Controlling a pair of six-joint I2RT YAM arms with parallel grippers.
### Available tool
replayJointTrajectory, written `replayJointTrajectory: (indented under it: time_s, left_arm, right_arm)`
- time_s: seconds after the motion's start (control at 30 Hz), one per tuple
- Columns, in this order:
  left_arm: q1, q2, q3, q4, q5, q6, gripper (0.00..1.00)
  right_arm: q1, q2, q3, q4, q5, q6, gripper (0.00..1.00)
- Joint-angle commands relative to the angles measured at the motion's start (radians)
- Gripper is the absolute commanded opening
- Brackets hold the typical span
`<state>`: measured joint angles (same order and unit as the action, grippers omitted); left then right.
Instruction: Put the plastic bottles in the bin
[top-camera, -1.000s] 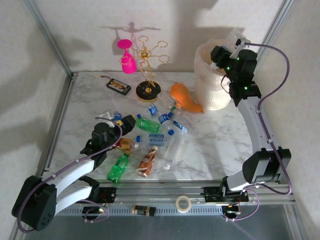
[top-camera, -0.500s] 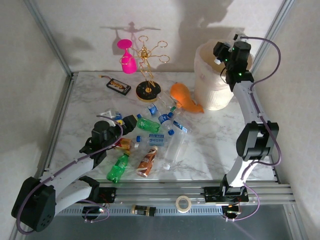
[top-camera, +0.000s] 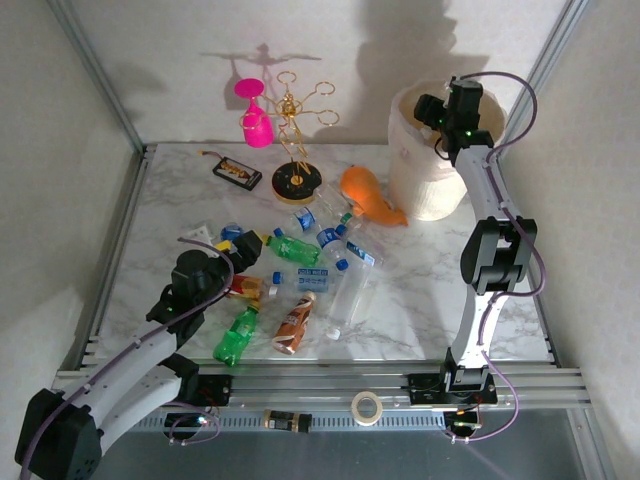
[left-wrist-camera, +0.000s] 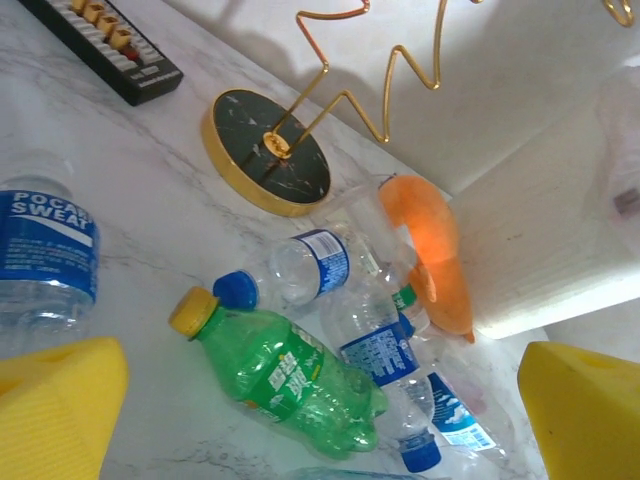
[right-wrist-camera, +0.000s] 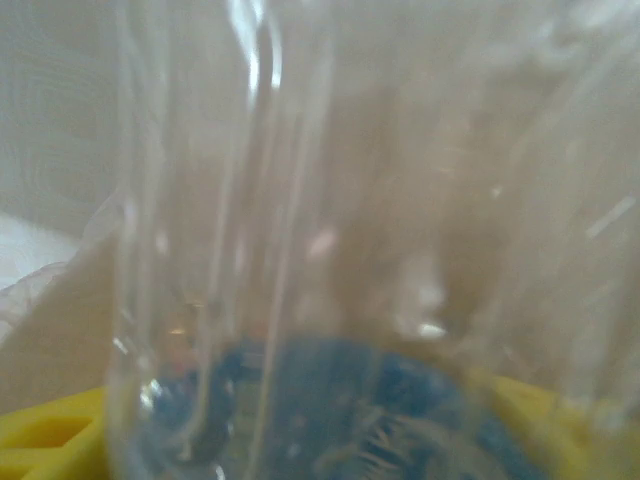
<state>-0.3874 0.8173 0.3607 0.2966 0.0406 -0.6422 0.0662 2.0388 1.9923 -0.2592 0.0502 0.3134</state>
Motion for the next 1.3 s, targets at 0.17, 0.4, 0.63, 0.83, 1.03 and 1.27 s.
replayJointTrajectory:
  time_s: [0.17, 0.4, 0.63, 0.83, 1.03, 1.27]
  left_arm:
    - [0.001, -0.003, 0.005, -0.022, -0.064, 0.030, 1.00]
    - [0.005, 0.006, 0.010, -0.033, -0.087, 0.040, 1.00]
    - [0.035, 0.030, 0.028, -0.075, -0.163, 0.064, 1.00]
    - [0.098, 0.092, 0.029, -0.039, -0.111, 0.050, 1.00]
    - [0.136, 0.203, 0.068, -0.005, -0.047, 0.046, 1.00]
    - [0.151, 0.345, 0.131, -0.040, -0.048, 0.069, 0.99]
  right_arm:
    - [0.001, -0.060, 0.054, -0.010, 0.014, -0.035, 0.96]
    - [0.017, -0.141, 0.051, -0.009, 0.023, -0.056, 0.99]
    - [0.098, -0.296, -0.043, 0.031, 0.058, -0.093, 0.99]
    - [0.222, -0.492, -0.261, 0.131, 0.071, -0.101, 0.99]
    - [0.372, -0.690, -0.558, 0.268, 0.069, -0.057, 0.99]
    - [0.516, -0.818, -0.831, 0.333, 0.083, 0.057, 0.99]
